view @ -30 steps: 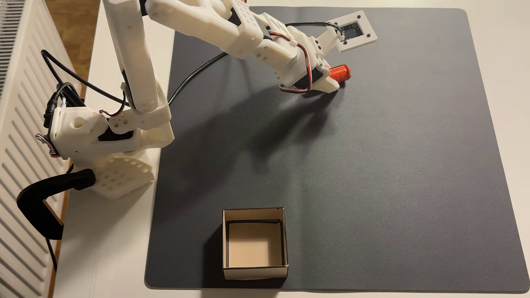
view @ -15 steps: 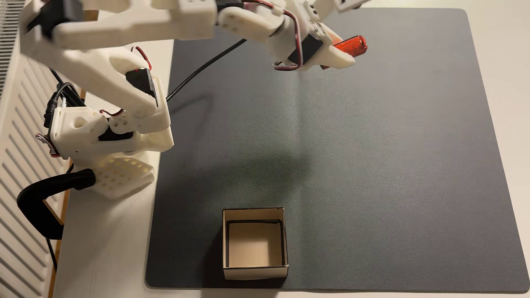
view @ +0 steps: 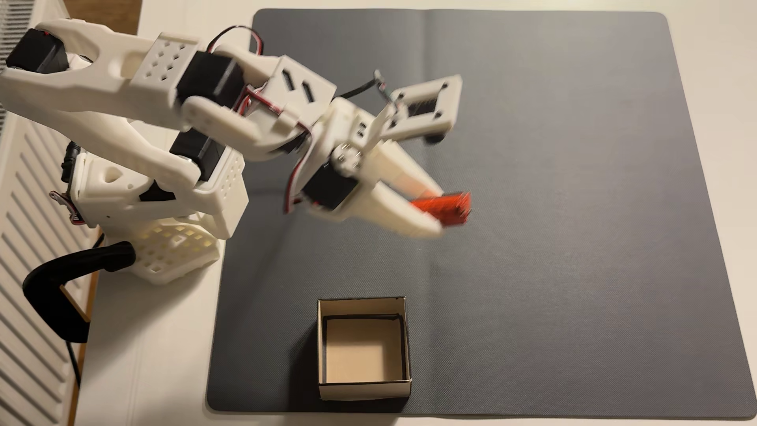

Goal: Pick the red object and place it in the box

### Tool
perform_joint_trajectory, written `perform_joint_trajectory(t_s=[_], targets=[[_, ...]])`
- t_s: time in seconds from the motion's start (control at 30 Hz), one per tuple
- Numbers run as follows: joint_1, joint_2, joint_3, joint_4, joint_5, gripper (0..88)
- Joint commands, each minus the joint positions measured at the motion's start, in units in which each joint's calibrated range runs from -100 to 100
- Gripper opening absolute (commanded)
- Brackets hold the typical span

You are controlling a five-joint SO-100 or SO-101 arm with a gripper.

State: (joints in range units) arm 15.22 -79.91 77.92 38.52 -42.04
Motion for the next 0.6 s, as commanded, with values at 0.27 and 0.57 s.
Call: perform_joint_trajectory(t_s=[0.27,0.57], targets=[[10.32,-19.67,8.75,13.23,0.42,2.8],[11.06,-19.33,9.20,12.35,0.42,2.8]])
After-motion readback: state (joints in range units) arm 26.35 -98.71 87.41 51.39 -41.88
